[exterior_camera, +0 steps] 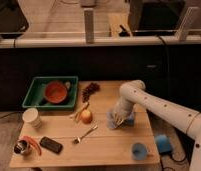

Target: Wipe table surface with towel

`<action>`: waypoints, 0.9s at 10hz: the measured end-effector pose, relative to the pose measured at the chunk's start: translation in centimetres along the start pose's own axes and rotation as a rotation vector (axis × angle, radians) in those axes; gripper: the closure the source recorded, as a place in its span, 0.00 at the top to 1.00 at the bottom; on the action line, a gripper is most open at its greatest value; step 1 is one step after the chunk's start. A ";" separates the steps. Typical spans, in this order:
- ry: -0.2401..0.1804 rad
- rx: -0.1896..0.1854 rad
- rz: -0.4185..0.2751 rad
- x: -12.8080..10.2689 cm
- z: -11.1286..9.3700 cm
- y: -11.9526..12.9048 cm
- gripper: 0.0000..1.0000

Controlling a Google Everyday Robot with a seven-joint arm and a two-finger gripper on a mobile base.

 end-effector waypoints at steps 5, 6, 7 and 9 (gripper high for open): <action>0.051 0.033 -0.080 4.4 0.3 -7.2 0.00; 0.050 0.038 -0.105 3.8 0.7 -8.6 0.00; 0.045 0.042 -0.128 3.1 1.2 -9.6 0.00; 0.004 0.060 -0.197 0.4 2.2 -11.6 0.00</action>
